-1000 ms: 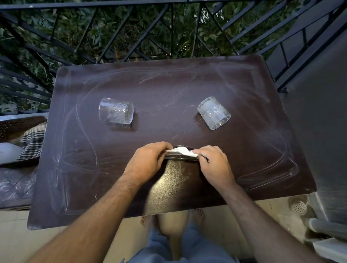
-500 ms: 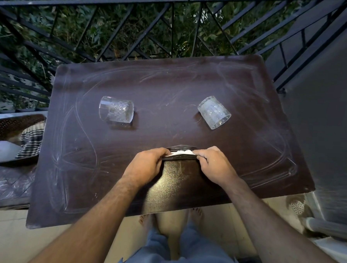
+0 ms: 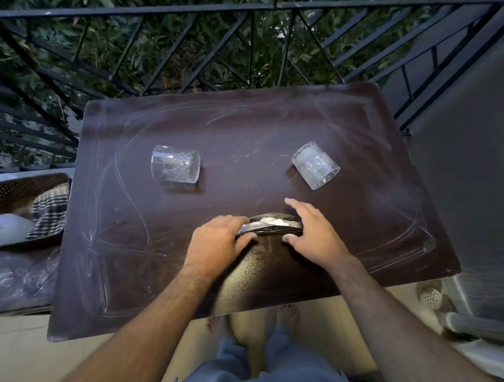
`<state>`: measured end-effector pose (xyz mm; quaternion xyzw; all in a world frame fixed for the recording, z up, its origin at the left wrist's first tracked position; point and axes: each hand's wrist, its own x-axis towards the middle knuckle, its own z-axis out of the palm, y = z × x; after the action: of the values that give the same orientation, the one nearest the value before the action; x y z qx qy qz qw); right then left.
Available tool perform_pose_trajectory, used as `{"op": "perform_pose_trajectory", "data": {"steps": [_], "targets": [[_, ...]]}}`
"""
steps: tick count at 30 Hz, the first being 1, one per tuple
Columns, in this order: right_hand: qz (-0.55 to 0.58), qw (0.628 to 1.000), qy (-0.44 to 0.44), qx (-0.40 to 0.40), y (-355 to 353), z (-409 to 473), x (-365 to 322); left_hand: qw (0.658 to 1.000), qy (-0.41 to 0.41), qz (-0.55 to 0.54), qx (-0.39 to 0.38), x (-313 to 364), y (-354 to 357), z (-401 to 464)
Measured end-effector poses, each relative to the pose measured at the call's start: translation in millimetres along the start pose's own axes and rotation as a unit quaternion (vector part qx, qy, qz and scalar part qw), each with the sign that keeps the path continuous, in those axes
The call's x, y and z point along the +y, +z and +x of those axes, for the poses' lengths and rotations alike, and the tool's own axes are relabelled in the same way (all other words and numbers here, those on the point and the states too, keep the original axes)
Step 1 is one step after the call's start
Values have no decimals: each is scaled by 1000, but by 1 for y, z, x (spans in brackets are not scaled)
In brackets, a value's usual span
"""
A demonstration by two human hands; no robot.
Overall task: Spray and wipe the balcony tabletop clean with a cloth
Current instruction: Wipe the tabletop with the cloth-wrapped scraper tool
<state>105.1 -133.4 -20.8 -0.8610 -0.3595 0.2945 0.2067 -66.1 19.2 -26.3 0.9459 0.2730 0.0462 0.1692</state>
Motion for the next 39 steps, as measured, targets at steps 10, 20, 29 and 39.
{"op": "perform_pose_trajectory", "data": {"steps": [10,20,29,39], "targets": [[28,999,-15,26,13,12,-5,974,-101,-158,-124,-6,12,9],[14,995,-98,14,10,32,-41,967,-156,-197,-28,-26,-10,5],[16,989,-146,-22,22,42,-87,957,-204,-201,45,-55,-35,-20],[-14,972,-219,-82,72,49,-177,933,-265,-205,131,-123,-75,-74]]}}
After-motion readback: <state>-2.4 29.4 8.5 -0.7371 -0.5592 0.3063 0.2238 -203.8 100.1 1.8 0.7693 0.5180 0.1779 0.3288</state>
